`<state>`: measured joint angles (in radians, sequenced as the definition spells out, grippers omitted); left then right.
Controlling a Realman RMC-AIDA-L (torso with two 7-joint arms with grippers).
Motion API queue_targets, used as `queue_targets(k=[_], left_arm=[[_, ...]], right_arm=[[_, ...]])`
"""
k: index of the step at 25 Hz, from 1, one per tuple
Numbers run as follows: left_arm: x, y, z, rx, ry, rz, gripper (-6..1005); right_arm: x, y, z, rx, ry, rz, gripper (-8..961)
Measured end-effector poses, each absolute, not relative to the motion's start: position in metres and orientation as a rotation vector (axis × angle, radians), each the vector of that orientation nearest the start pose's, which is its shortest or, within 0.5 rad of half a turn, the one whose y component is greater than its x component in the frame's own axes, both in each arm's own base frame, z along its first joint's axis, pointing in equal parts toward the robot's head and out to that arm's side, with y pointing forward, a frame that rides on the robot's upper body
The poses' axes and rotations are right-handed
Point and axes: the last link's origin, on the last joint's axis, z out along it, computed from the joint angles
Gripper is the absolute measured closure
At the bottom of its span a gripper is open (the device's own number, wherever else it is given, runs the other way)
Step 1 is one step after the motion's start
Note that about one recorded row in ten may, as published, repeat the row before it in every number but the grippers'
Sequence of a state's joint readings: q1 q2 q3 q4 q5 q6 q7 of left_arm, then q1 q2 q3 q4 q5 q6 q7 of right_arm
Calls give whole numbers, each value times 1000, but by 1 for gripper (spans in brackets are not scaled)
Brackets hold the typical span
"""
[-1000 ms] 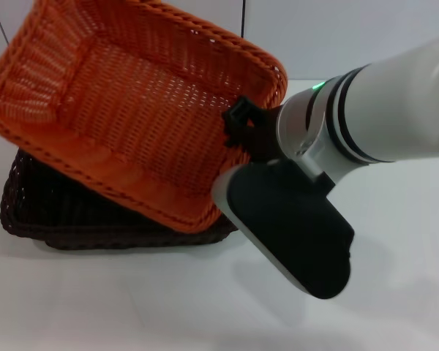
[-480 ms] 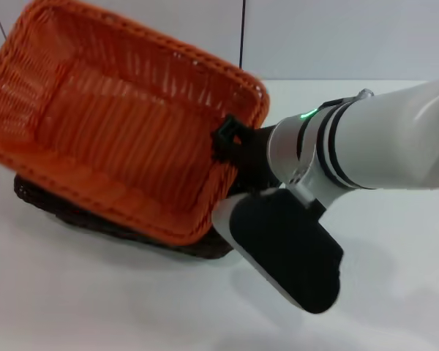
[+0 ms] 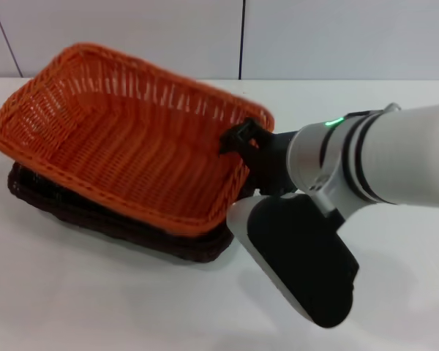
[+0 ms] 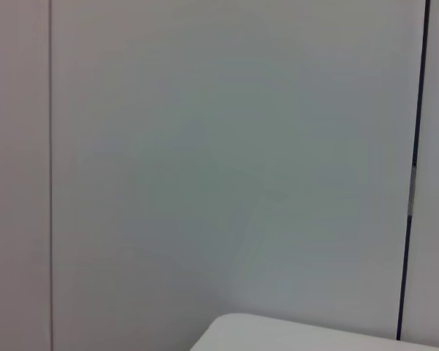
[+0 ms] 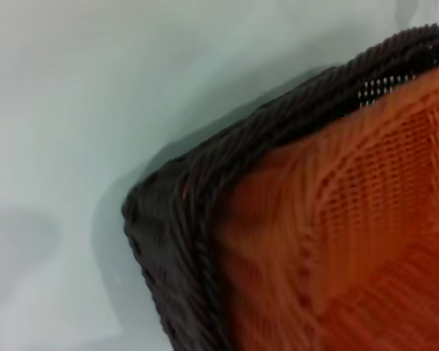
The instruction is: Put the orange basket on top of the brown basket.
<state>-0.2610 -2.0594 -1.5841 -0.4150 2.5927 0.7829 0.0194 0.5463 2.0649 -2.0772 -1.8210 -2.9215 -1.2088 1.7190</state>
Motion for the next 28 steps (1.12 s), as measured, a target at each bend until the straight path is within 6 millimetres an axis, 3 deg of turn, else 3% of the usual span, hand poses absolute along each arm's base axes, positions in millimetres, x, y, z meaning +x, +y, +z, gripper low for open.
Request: queue_targets(k=[7,11,12,13,17,22,26,27,28], left_arm=[[-405,321,53,-1208,-780,-426,216],[-406,320,55,-1197,-778,-428,216],[-407,320,56,-1194,-778,-428,216],[-407,320,57,-1191,-779,-427,216],[-407,320,57,-1187,-777,-429,216],[-404,324,57,-1191,-770,-439,216],[-400,325,59,-1186,-754,-456,216],[-400,325,59,-1183,-747,-460,216],[-400,324,59,-1181,-743,-462,216]], right_arm=[[61,274,-39,-2299,-1256,-641,345],[68,269,-33,-2325,-1118,-573,344],[72,271,-28,-2347,-975,-527,344],[72,271,-28,-2347,-975,-527,344],[94,289,-10,-2342,-601,-441,344],[139,333,21,-2170,-142,-268,345],[216,372,50,-1884,306,3,345],[254,376,57,-1716,473,208,345],[254,376,57,-1716,473,208,344]])
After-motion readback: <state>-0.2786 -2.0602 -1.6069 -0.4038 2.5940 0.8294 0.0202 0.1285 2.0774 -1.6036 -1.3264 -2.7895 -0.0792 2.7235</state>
